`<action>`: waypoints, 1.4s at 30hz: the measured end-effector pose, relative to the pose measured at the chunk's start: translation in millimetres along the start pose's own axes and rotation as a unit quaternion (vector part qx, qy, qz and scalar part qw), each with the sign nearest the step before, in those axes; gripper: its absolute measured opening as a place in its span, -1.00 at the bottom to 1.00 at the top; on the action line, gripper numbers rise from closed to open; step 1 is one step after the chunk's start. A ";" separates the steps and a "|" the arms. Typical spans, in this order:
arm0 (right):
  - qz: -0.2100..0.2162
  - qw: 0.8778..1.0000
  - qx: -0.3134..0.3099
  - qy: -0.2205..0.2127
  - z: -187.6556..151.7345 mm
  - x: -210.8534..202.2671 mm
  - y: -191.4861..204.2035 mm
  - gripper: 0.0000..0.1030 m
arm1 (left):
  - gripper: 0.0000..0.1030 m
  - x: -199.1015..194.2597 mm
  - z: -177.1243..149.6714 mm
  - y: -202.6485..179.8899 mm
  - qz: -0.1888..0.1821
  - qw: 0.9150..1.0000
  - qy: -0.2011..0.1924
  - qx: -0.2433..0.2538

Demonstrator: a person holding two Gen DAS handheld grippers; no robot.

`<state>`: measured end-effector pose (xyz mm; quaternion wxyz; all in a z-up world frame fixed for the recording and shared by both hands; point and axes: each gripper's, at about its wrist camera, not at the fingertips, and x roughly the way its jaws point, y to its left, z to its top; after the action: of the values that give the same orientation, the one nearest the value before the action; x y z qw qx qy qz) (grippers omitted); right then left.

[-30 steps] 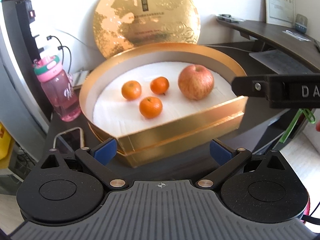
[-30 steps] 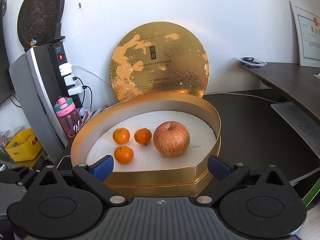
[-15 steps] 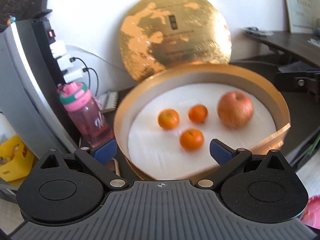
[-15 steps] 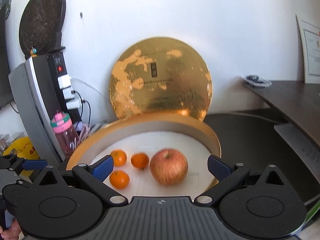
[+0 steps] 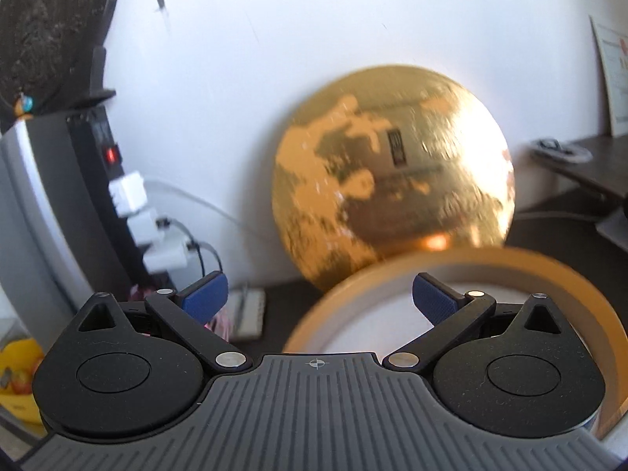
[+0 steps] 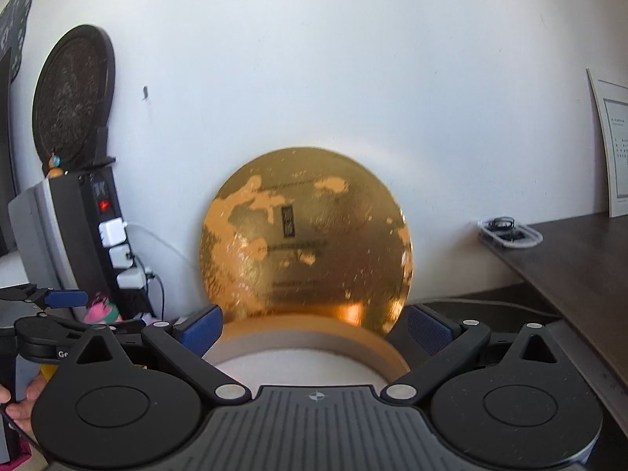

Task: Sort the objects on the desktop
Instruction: 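Move both tools toward the gold lid leaning against the wall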

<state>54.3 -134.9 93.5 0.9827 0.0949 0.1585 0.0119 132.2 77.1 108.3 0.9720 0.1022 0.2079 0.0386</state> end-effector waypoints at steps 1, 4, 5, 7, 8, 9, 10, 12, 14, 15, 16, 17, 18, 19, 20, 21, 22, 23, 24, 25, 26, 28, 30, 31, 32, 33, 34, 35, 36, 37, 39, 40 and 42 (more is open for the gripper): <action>0.001 1.000 0.000 -0.004 3.8 3.5 -3.3 0.96 | 1.00 6.9 5.3 2.2 -0.001 1.000 -0.005 -0.003; 0.002 1.000 0.006 -0.011 14.0 20.7 -15.9 0.96 | 1.00 33.3 19.0 6.5 0.016 1.000 -0.005 -0.007; 0.004 1.000 0.008 -0.013 16.7 27.5 -20.7 0.96 | 1.00 42.4 21.5 8.0 0.023 1.000 -0.004 -0.008; 0.010 1.000 0.012 -0.022 21.0 41.3 -30.4 0.97 | 1.00 60.9 25.6 10.7 0.032 0.999 -0.002 -0.011; 0.014 0.999 0.013 -0.028 22.9 48.4 -35.3 0.97 | 1.00 70.8 27.0 11.3 0.033 0.999 -0.004 -0.013; 0.018 0.999 0.014 -0.033 24.8 55.9 -40.0 0.97 | 1.00 80.8 28.5 11.9 0.035 0.999 -0.005 -0.015; 0.024 0.999 0.012 -0.037 26.9 64.5 -44.3 0.97 | 1.00 90.7 29.9 12.5 0.037 0.999 -0.007 -0.017; 0.036 0.998 0.008 -0.045 31.1 81.7 -52.9 0.97 | 1.00 111.4 32.2 14.2 0.037 0.999 -0.010 -0.021; 0.048 0.997 0.004 -0.052 34.7 99.4 -60.6 0.99 | 1.00 135.4 33.6 19.4 0.022 0.999 -0.010 -0.034; 0.056 0.997 0.005 -0.056 35.3 109.3 -62.9 0.99 | 1.00 146.2 34.2 23.4 0.007 0.999 -0.008 -0.046; 0.061 0.997 0.007 -0.057 36.4 118.9 -68.3 0.99 | 1.00 156.3 33.5 29.8 0.001 0.998 -0.002 -0.070; 0.063 0.996 0.010 -0.057 37.2 128.7 -74.1 0.99 | 1.00 166.3 32.8 36.3 -0.004 0.996 0.003 -0.093; 0.064 0.996 0.015 -0.056 37.7 138.3 -79.9 0.99 | 1.00 176.4 32.2 42.8 -0.010 0.993 0.008 -0.117; 0.062 0.996 0.022 -0.052 37.4 147.5 -85.7 0.99 | 1.00 186.3 31.4 49.2 -0.015 0.990 0.014 -0.140; 0.061 0.997 0.028 -0.049 36.7 156.1 -91.2 0.99 | 1.00 193.9 29.1 55.2 -0.015 0.987 0.018 -0.156; 0.061 0.997 0.033 -0.046 35.0 163.3 -95.9 0.99 | 1.00 200.4 25.3 60.3 -0.018 0.985 0.025 -0.173; 0.061 0.996 0.039 -0.042 33.3 170.4 -100.5 0.99 | 1.00 206.8 21.4 65.3 -0.021 0.981 0.031 -0.189; 0.061 0.996 0.044 -0.038 31.6 177.6 -105.2 0.99 | 1.00 211.9 17.5 68.6 -0.030 0.978 0.035 -0.202; 0.063 0.996 0.049 -0.036 30.0 183.7 -109.2 0.99 | 1.00 215.5 14.1 70.8 -0.036 0.976 0.035 -0.211; 0.068 0.996 0.053 -0.035 28.4 187.7 -111.7 0.99 | 1.00 219.1 11.4 72.1 -0.043 0.975 0.035 -0.216; 0.073 0.995 0.056 -0.035 26.9 191.6 -114.2 0.99 | 1.00 222.3 9.5 73.0 -0.045 0.974 0.034 -0.218; 0.084 0.994 0.064 -0.034 23.8 199.5 -119.1 0.99 | 1.00 228.5 5.8 74.9 -0.050 0.973 0.032 -0.222; 0.094 0.992 0.071 -0.033 20.7 207.4 -124.1 0.99 | 1.00 234.1 2.1 76.9 -0.054 0.972 0.032 -0.228; 0.099 0.992 0.074 -0.032 19.3 211.1 -126.3 0.99 | 1.00 236.8 0.2 77.9 -0.057 0.971 0.031 -0.231; 0.101 0.991 0.076 -0.031 17.6 214.2 -127.7 0.99 | 1.00 239.5 -1.7 77.9 -0.059 0.971 0.032 -0.230; 0.102 0.992 0.075 -0.028 14.5 217.7 -128.4 0.99 | 1.00 242.2 -3.6 77.8 -0.062 0.971 0.034 -0.230; 0.103 0.992 0.072 -0.025 13.5 221.8 -128.6 0.99 | 1.00 245.6 -5.5 76.7 -0.062 0.971 0.037 -0.226; 0.103 0.992 0.069 -0.022 12.5 225.2 -128.5 0.99 | 1.00 248.4 -7.2 75.3 -0.061 0.972 0.039 -0.221; 0.103 0.992 0.066 -0.019 11.5 228.6 -128.4 0.99 | 1.00 250.7 -9.0 73.8 -0.059 0.973 0.039 -0.219; 0.103 0.993 0.062 -0.017 10.5 232.1 -128.5 0.99 | 1.00 252.7 -10.6 72.7 -0.061 0.973 0.039 -0.218; 0.099 0.993 0.054 -0.017 9.1 239.1 -129.6 0.99 | 1.00 255.6 -13.7 71.2 -0.066 0.973 0.036 -0.220; 0.096 0.994 0.050 -0.017 8.9 241.4 -130.6 0.99 | 1.00 256.2 -15.0 70.8 -0.071 0.972 0.033 -0.222; 0.090 0.995 0.045 -0.017 9.2 247.1 -131.7 0.99 | 1.00 257.1 -16.8 70.2 -0.075 0.972 0.030 -0.219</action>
<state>290.9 -252.7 0.6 0.9750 0.1530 0.1327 0.0914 357.1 178.9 6.5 0.9642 -0.1306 0.2305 0.0132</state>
